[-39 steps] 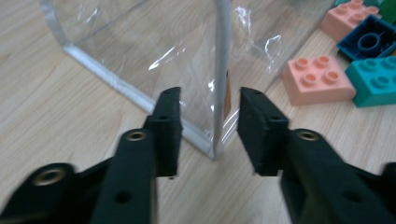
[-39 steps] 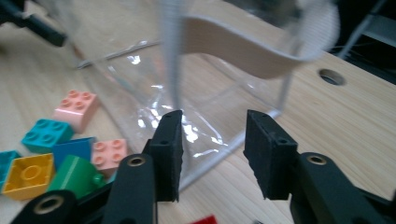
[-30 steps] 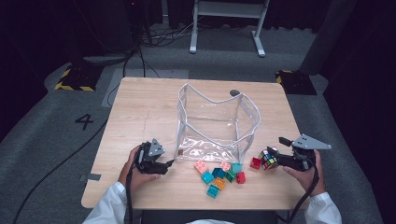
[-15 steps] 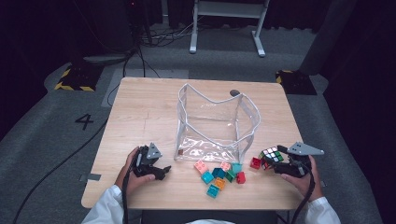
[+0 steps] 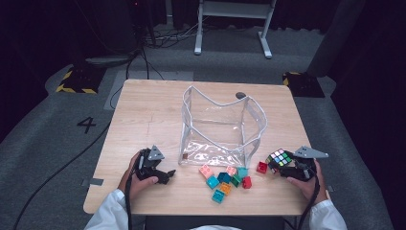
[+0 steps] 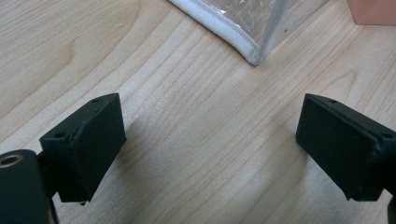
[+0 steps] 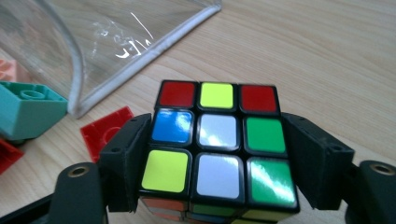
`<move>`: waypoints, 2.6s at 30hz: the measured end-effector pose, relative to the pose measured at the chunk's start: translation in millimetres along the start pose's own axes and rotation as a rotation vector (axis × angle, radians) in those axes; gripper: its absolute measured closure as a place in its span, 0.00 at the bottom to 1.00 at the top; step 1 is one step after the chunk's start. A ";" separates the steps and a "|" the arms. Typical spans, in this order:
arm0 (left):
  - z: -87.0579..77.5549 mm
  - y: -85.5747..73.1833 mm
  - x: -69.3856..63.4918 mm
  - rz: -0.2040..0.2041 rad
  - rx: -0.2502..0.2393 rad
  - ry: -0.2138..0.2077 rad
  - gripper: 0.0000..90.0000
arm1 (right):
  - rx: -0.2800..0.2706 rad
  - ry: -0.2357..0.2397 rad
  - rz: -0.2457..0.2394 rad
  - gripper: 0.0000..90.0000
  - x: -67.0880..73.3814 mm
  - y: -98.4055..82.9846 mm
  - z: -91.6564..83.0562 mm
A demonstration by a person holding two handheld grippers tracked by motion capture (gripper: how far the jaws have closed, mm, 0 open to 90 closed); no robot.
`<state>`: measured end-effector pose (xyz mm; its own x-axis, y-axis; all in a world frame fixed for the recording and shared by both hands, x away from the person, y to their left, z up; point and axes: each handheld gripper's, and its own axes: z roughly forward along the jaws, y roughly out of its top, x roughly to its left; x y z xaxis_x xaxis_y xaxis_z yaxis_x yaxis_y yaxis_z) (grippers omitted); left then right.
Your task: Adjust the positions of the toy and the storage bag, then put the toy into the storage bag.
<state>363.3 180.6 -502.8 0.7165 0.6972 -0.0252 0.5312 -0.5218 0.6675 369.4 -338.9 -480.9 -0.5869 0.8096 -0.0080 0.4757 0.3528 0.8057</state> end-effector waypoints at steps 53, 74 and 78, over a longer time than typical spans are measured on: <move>1.1 0.2 2.6 0.022 0.016 -0.032 0.04 | -0.089 -0.002 0.069 0.37 -26.5 7.0 -8.6; 3.4 2.5 2.5 0.019 0.022 -0.025 0.00 | -0.207 0.017 0.033 0.37 -34.1 90.4 -45.3; 3.8 2.4 2.0 0.009 0.023 -0.035 0.00 | -0.225 0.012 -0.003 0.37 -33.6 109.4 -51.2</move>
<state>367.7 178.8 -504.1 0.7364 0.6750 -0.0457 0.5346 -0.5392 0.6508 407.6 -351.5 -362.2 -0.5965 0.8026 -0.0048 0.3165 0.2407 0.9175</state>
